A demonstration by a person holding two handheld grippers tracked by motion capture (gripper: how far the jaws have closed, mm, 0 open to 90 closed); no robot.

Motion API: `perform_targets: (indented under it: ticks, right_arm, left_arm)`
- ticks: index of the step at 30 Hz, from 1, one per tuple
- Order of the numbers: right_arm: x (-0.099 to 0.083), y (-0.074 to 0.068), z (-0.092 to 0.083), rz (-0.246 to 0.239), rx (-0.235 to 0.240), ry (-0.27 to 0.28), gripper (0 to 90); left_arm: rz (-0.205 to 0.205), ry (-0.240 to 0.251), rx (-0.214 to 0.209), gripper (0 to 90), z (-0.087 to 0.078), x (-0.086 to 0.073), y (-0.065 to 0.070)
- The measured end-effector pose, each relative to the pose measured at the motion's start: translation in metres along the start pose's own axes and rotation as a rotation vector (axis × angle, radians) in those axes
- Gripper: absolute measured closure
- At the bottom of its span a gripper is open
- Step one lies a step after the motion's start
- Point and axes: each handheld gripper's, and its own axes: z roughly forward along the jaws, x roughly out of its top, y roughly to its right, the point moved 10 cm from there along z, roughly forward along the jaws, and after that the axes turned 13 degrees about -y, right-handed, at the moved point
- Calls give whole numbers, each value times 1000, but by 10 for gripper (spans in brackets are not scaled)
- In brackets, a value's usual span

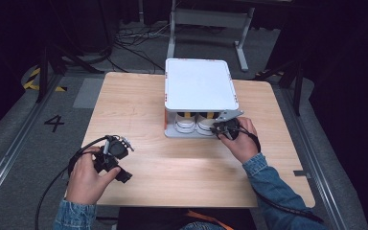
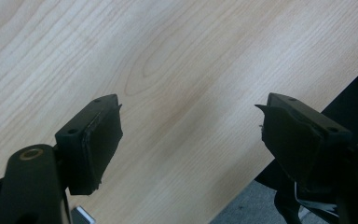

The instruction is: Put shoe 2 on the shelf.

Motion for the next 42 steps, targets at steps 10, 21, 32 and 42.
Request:
perform_targets:
  ticks: [10,21,32,42]
  right_arm:
    - [-10,7,-69,79,78,75,508]
    - [-38,29,-123,151,71,122,393]
    - [-84,52,-143,150,61,39,337]
    - [-119,68,-135,194,85,-37,298]
  left_arm:
    - [50,9,1,204,-4,22,1]
    - [-37,18,-33,204,-8,38,-17]
    - [-46,24,-72,180,-9,43,-23]
    - [-57,14,-77,181,-3,39,-25]
